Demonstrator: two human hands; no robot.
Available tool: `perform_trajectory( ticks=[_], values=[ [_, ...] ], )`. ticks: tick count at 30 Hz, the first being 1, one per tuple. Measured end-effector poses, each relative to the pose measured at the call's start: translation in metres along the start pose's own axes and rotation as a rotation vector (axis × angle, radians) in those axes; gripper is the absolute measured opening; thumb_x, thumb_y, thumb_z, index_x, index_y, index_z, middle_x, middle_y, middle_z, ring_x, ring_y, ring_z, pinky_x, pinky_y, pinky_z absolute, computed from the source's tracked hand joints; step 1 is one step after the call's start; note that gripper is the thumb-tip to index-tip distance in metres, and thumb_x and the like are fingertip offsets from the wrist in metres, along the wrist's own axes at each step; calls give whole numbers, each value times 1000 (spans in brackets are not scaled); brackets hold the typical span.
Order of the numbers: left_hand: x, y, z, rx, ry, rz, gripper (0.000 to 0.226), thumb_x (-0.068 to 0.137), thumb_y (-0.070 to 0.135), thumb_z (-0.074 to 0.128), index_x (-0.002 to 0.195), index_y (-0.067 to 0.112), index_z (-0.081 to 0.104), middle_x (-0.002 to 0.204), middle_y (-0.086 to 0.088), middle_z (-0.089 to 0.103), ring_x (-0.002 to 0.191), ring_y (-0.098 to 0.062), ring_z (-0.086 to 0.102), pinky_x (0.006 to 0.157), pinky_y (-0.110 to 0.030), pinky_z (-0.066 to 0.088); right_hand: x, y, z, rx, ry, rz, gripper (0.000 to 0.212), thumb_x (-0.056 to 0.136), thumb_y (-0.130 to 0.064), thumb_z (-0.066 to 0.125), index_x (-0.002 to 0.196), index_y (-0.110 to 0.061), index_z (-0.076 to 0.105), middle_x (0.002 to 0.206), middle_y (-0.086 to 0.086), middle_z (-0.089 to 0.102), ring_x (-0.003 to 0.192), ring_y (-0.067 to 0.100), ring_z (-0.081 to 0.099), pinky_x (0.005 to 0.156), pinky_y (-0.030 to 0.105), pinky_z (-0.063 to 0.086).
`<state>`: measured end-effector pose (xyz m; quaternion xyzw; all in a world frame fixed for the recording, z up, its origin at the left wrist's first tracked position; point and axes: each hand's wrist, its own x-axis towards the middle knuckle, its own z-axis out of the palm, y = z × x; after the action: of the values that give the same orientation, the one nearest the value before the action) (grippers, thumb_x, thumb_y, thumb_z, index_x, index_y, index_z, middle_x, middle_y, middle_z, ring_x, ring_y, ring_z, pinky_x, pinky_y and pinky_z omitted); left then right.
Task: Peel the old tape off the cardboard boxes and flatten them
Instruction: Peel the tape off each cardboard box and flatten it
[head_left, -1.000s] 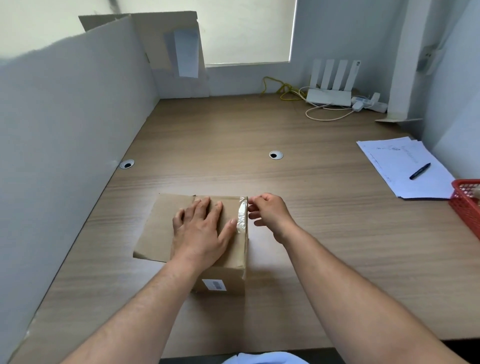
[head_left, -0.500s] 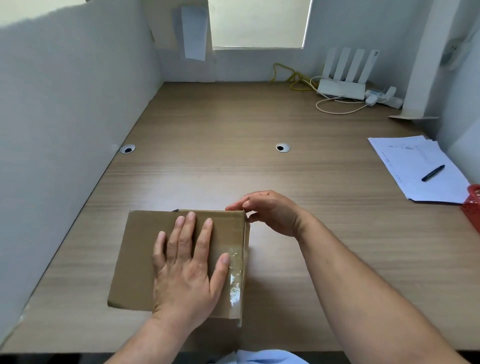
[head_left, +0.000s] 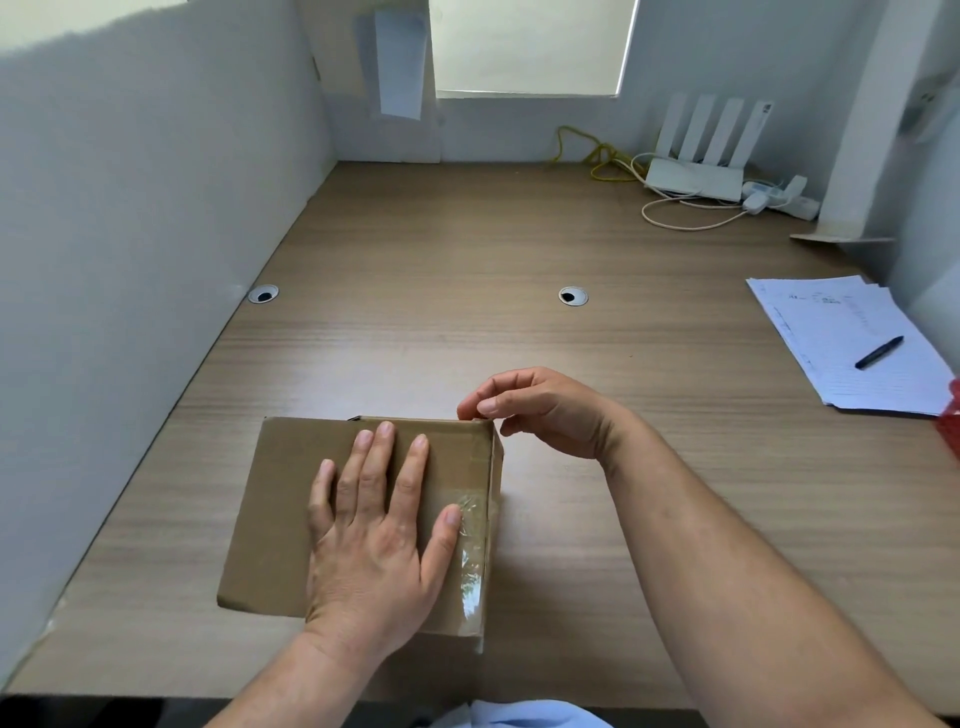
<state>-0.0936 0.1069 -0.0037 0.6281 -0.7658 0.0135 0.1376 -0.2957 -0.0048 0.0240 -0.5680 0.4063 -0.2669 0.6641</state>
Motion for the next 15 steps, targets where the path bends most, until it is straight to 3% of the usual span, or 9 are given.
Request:
perform_trajectory(
  ticks=[6, 10, 15],
  values=[
    [0, 1, 1, 0, -3, 0, 73, 96, 59, 11, 141, 13, 47, 150, -14, 38, 140, -27, 29, 111, -53, 18, -2, -10, 1, -128, 38, -3, 14, 83, -4, 64, 79, -17, 67, 91, 0, 68, 75, 2, 57, 70, 21, 39],
    [2, 2, -1, -15, -8, -6, 74, 96, 59, 10, 140, 13, 48, 149, -14, 38, 140, -27, 29, 111, -52, 17, -4, -19, 3, -245, 37, 11, 14, 87, -4, 60, 79, -15, 63, 78, -7, 64, 70, 0, 55, 69, 18, 40],
    [12, 6, -3, -21, -38, -41, 73, 92, 60, 18, 140, 15, 49, 150, -13, 39, 140, -28, 32, 113, -48, 13, -3, -21, 6, -316, 129, -2, 19, 90, -7, 57, 76, -18, 60, 79, -5, 58, 75, 7, 47, 70, 19, 37]
  ],
)
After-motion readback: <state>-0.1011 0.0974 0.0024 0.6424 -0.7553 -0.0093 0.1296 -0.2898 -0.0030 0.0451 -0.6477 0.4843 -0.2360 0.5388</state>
